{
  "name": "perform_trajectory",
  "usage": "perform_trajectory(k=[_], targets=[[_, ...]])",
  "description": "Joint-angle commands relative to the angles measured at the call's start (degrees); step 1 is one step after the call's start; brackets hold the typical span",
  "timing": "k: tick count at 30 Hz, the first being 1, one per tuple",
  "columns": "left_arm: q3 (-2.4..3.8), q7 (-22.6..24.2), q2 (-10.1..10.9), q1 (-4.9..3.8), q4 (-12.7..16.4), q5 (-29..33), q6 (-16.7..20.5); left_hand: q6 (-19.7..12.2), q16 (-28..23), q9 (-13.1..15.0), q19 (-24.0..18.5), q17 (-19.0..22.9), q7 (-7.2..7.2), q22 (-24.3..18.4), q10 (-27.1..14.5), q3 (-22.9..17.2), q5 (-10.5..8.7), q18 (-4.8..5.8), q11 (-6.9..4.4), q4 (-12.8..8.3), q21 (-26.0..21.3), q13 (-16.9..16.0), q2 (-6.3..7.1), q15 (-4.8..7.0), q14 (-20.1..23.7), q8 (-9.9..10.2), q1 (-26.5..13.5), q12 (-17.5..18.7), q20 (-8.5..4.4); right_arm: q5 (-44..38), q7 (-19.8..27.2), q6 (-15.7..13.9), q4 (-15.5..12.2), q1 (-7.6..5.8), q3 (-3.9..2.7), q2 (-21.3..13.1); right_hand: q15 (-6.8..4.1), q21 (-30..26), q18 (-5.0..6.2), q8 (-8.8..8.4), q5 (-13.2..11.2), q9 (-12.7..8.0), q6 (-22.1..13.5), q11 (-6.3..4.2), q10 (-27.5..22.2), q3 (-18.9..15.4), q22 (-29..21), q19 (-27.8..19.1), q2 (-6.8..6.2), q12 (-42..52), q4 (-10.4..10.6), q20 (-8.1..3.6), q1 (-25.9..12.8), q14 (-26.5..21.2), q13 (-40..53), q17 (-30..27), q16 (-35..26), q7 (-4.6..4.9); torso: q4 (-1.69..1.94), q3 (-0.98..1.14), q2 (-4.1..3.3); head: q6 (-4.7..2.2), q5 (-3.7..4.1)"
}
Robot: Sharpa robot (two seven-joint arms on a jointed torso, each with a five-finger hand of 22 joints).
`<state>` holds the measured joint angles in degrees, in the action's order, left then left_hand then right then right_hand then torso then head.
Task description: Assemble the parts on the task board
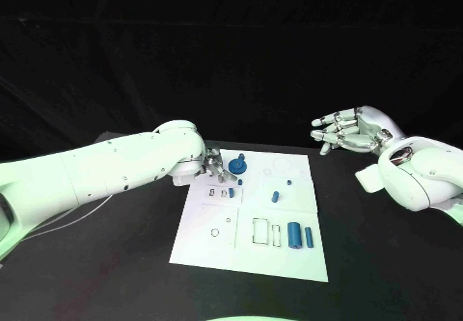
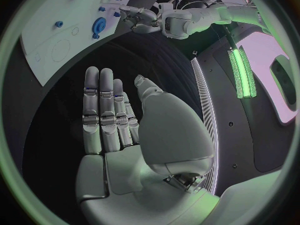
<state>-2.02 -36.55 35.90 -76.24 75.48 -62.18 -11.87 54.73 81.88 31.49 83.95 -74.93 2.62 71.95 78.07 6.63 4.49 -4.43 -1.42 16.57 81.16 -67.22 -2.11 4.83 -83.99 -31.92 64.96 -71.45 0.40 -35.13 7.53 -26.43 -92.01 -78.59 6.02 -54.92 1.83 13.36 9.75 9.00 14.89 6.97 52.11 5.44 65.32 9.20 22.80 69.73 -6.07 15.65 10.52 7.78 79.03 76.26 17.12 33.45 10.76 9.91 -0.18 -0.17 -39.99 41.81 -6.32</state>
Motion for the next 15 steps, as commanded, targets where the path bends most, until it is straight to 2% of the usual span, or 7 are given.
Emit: perform_trajectory(k=[1,5,12,15], targets=[[-0.07,-0.7,-0.4,0.19,-0.3,-0.4,-2.2,-0.5,0.0,0.1,0.6,-3.2,0.02,0.1,-0.2,0.3,-0.04,1.04,-0.08,0.1,0.2,0.1,0.00,0.29,-3.0,-0.3,-0.5,0.0,-0.29,-0.4,0.7,0.7,0.1,0.03,-0.01,0.3,0.03,-0.4,0.75,-0.30,0.4,-0.1,0.1,0.35,-0.1,-0.4,-0.3,0.5,-0.58,-0.4,-0.1,-0.04,-0.2,0.2,-0.2,-0.1,-0.5,0.31,-0.11,0.00,-0.14,0.07,-0.35],[-0.12,-0.8,-0.8,0.37,-0.4,0.0,-2.5,-0.8,0.0,0.4,0.6,-3.2,0.05,0.2,-0.3,0.6,-0.04,1.06,-0.05,0.1,0.3,0.2,-0.13,0.27,-3.0,-0.5,-0.6,0.1,-0.28,-0.8,0.8,0.9,0.3,0.13,0.00,0.6,0.07,-0.7,0.75,-0.32,0.6,-0.1,0.0,0.40,-0.1,-0.4,-0.5,0.5,-0.61,-0.5,-0.2,0.00,-0.2,0.2,-0.4,-0.2,-0.7,0.34,-0.25,0.06,-0.20,0.13,-0.48],[-0.15,-1.0,-1.3,0.49,-0.8,0.2,-4.3,-0.9,0.0,0.5,0.6,-3.2,0.06,0.2,-0.4,0.7,-0.04,1.07,-0.04,0.2,0.3,0.3,-0.19,0.26,-3.0,-0.5,-0.6,0.2,-0.27,-1.2,1.1,1.2,0.5,0.28,0.03,1.0,0.16,-1.0,0.74,-0.35,0.8,-0.2,0.0,0.48,-0.2,-0.5,-0.9,0.5,-0.59,-0.6,-0.2,0.07,-0.2,0.2,-0.6,-0.3,-1.1,0.43,-0.27,0.07,-0.28,0.08,-0.16],[-0.16,-1.0,-1.5,0.52,-1.0,0.2,-4.8,-1.0,0.0,0.6,0.6,-3.2,0.08,0.3,-0.5,0.7,-0.02,1.07,-0.03,0.1,0.3,0.4,-0.30,0.25,-3.0,-0.6,-0.5,0.3,-0.26,-1.5,1.1,1.2,0.5,0.31,0.04,1.0,0.20,-1.1,0.74,-0.37,0.9,-0.3,0.0,0.52,-0.3,-0.5,-1.1,0.5,-0.57,-0.7,-0.3,0.11,-0.2,0.2,-0.7,-0.4,-1.3,0.46,-0.28,0.11,-0.19,0.31,-0.04]])
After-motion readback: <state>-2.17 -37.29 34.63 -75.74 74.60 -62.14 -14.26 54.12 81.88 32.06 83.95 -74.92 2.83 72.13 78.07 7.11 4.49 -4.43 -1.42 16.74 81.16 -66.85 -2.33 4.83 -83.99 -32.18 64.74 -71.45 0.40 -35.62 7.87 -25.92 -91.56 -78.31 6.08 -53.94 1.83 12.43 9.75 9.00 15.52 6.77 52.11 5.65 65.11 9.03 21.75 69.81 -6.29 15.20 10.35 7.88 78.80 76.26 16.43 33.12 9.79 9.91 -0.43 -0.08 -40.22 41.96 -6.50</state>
